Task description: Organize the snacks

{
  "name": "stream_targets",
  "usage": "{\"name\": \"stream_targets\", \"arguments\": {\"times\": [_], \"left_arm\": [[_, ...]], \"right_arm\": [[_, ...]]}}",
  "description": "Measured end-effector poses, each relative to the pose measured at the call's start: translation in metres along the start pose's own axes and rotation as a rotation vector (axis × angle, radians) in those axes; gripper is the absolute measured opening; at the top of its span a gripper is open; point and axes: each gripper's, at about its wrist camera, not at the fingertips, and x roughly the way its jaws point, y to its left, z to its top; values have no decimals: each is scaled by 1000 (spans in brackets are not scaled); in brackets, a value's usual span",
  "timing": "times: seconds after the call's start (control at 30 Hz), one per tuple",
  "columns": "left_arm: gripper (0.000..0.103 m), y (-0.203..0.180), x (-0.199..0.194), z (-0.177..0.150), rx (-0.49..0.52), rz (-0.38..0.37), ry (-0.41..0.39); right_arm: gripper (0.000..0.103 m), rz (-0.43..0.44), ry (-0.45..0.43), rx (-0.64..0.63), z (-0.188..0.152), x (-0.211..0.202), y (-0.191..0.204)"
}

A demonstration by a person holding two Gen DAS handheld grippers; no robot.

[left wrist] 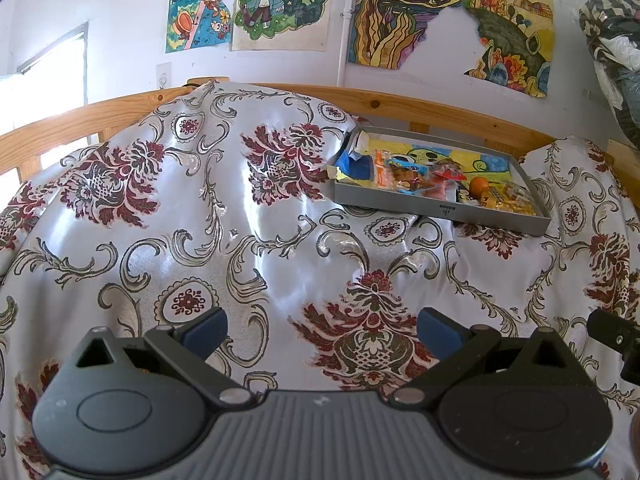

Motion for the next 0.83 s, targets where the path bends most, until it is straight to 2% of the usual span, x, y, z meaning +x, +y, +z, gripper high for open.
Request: {"name": "stream_targets", "arguments": {"times": [0.23, 0.83], "left_arm": [[103, 1, -2, 3, 50, 43, 14], [103, -2, -4, 3, 71, 26, 13]], "right_arm": [[102, 0, 1, 0, 0, 0, 0], [102, -1, 3, -1, 0, 0, 1]]}}
